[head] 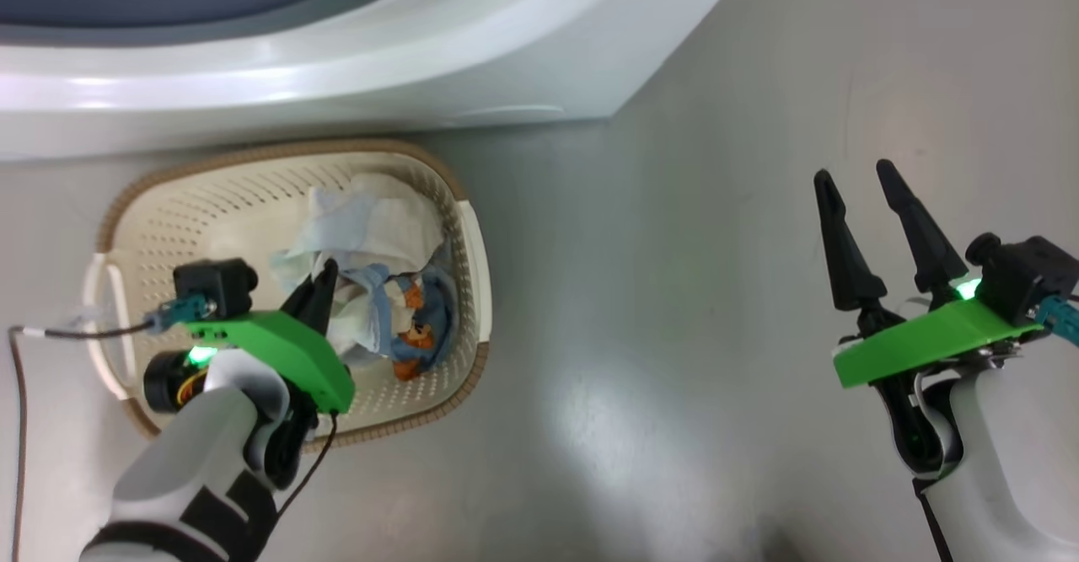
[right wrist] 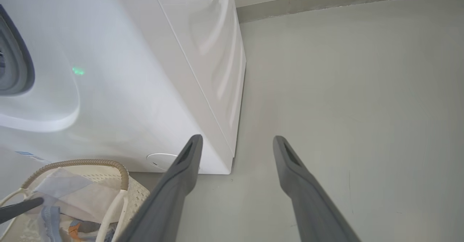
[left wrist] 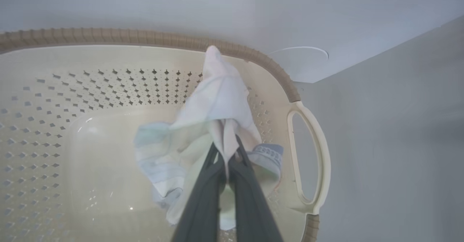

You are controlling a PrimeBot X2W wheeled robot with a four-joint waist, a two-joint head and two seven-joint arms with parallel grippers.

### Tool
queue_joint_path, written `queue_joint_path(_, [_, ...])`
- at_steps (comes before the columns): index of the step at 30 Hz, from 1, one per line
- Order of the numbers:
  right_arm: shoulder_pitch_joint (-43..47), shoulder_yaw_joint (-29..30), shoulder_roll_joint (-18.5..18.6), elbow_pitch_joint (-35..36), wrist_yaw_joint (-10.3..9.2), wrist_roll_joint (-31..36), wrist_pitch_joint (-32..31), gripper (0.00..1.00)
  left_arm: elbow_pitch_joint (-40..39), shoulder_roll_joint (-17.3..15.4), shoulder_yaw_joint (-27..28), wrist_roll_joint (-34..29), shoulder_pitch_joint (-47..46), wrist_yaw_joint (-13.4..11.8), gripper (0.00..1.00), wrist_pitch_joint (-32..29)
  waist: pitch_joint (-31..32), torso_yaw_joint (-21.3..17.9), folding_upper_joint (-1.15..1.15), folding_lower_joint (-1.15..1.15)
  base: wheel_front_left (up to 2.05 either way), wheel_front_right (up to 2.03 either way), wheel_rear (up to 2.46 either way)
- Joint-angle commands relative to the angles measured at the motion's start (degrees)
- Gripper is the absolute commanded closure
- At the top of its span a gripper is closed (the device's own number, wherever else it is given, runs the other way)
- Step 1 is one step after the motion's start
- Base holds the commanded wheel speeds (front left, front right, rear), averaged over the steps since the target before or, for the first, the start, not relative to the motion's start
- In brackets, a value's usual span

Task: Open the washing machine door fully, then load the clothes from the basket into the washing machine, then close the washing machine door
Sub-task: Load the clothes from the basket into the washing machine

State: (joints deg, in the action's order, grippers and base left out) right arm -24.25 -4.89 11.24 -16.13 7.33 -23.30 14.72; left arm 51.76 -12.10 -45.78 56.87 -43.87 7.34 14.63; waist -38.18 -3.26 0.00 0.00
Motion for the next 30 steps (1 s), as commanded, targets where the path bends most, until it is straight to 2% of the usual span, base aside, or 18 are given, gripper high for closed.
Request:
queue_joint_path(1, [3.2, -1.2, 0.5, 0.7, 0.16, 0.0, 0.3, 0.00, -1.4, -1.7, 3.4, -1.8, 2.8, 0.1, 1.00, 0.4, 4.0, 1.6, 0.00, 0.00, 0.00, 0.00, 0.00])
queue_joint_path(8, [4.8, -1.2, 0.9, -0.2, 0.16, -0.3, 0.3, 0.00, -4.5, -1.8, 9.9, -6.4, 7.7, 0.1, 1.00, 0.4, 8.7, 2.6, 0.00, 0.00, 0.00, 0.00, 0.00])
queue_joint_path(19, [9.2, -0.7, 1.1, -1.5, 0.16, -0.9, 0.3, 0.00, -12.5, -1.9, 23.7, -17.6, 16.7, 0.1, 1.00, 0.4, 17.8, 3.7, 0.00, 0.00, 0.00, 0.00, 0.00])
queue_joint_path(30, [12.2, 0.4, 1.8, -2.0, 0.16, -1.2, 0.3, 0.00, -20.8, -1.4, 30.9, -24.9, 23.4, 0.1, 1.00, 0.4, 22.9, 4.1, 0.00, 0.00, 0.00, 0.00, 0.00])
